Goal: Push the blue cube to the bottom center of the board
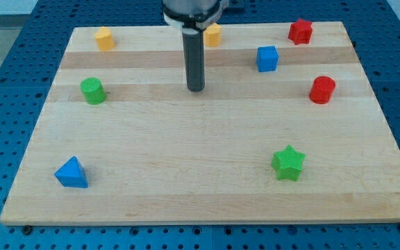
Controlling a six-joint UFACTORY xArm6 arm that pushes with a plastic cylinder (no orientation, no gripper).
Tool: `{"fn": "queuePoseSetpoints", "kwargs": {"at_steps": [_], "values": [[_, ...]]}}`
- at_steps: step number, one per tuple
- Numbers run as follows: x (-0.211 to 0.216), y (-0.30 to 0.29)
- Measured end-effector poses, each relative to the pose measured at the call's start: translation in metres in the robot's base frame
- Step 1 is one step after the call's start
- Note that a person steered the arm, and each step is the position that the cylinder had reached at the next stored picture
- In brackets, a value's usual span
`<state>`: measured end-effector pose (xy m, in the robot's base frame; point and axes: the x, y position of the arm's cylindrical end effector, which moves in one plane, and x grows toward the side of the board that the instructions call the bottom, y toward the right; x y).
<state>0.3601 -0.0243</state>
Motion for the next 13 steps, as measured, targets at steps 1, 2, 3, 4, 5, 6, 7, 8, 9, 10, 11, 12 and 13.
{"fn": "queuePoseSetpoints", "kwargs": {"at_steps": [1, 2, 3, 4, 5, 6, 7, 8, 9, 10, 11, 12, 13], "values": [[-0.034, 0.009], [-0.068, 0.022], [-0.089, 0.046], [-0.09, 0.081], [-0.09, 0.112], [-0.09, 0.136], [-0.084, 0.145], [-0.069, 0.152], [-0.055, 0.162], [-0.047, 0.164], [-0.037, 0.164], [-0.022, 0.164], [-0.019, 0.154]]}}
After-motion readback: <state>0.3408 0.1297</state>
